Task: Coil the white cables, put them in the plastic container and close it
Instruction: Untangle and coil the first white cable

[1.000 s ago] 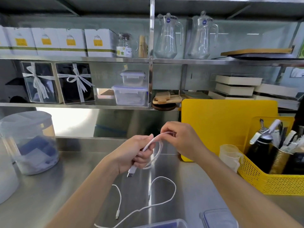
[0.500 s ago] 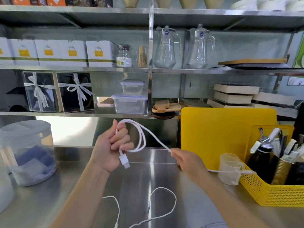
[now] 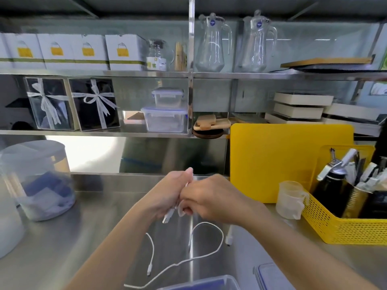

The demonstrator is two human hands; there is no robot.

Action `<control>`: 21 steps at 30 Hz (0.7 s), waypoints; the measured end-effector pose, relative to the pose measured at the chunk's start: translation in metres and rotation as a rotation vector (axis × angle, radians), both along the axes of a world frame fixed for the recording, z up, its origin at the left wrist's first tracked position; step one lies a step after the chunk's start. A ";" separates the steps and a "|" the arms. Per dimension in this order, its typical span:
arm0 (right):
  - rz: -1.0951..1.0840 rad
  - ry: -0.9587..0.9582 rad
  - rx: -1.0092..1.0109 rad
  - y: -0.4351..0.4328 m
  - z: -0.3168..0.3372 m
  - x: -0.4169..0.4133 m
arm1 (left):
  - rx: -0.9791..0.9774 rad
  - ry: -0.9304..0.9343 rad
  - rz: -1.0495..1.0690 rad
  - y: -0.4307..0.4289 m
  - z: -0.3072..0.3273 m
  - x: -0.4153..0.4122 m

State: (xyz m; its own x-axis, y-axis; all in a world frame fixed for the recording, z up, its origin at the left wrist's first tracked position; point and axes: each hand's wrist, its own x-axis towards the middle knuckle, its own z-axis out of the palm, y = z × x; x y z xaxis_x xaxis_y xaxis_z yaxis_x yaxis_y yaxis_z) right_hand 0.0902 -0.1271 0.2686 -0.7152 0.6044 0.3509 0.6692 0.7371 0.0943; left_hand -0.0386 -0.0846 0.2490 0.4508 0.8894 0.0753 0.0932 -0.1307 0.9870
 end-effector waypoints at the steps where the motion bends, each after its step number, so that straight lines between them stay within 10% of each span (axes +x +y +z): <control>1: 0.004 0.090 0.037 0.003 -0.001 0.003 | -0.011 0.000 -0.030 -0.003 0.001 0.002; 5: -0.147 0.458 0.026 0.016 -0.005 0.023 | -0.105 0.035 -0.140 -0.005 0.002 -0.002; 14: -0.146 0.658 -0.531 0.016 -0.014 0.029 | -0.271 -0.071 -0.265 -0.002 0.000 -0.009; 21: -0.262 0.959 -0.469 0.018 -0.026 0.028 | 0.197 -0.066 0.139 -0.004 -0.007 0.004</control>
